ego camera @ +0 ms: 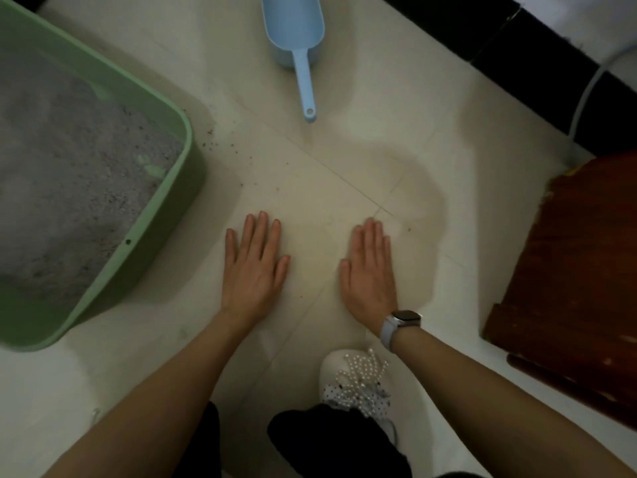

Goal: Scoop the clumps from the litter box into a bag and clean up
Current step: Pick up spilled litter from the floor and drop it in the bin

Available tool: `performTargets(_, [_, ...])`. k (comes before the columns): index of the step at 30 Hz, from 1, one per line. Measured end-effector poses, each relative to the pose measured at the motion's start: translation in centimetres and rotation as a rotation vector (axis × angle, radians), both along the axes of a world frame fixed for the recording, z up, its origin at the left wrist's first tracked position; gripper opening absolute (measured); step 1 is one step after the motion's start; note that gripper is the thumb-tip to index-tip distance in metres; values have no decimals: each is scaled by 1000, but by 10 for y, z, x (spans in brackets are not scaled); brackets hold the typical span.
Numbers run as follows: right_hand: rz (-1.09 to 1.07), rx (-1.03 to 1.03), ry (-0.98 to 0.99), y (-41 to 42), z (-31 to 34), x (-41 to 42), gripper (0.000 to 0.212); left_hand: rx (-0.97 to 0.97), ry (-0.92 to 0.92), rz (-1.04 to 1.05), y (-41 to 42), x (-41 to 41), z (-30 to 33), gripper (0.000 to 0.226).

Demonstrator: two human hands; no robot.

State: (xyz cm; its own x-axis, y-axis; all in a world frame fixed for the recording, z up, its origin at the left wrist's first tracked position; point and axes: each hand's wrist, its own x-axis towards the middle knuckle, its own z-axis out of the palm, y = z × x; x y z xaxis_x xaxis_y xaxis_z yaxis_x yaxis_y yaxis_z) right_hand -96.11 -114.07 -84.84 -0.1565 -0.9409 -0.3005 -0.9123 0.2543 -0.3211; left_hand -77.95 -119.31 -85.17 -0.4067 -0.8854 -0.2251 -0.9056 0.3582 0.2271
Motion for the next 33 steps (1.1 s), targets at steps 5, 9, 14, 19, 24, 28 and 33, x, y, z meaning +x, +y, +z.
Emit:
performTargets(5, [379, -21, -7, -15, -2, 30, 59, -23, -77, 101, 3, 18, 0, 58])
performTargets(9, [509, -52, 62, -49, -7, 33, 59, -32, -68, 171, -17, 19, 0, 60])
performTargets(14, [497, -28, 92, -100, -3, 26, 70, -44, 1, 178, -52, 8, 2, 65])
performTargets(19, [506, 19, 91, -143, 17, 30, 61, 8, 11, 233, -69, -8, 15, 79])
performTargets(24, [789, -95, 27, -138, 15, 30, 56, -17, 63, 30, -51, 5, 15, 65])
performTargets(28, [927, -136, -27, -131, 15, 17, 54, -105, 94, -39, -36, 22, 17, 51])
performTargets(33, [756, -74, -53, -169, 23, 38, 54, -126, -56, 171, -44, 27, 13, 54])
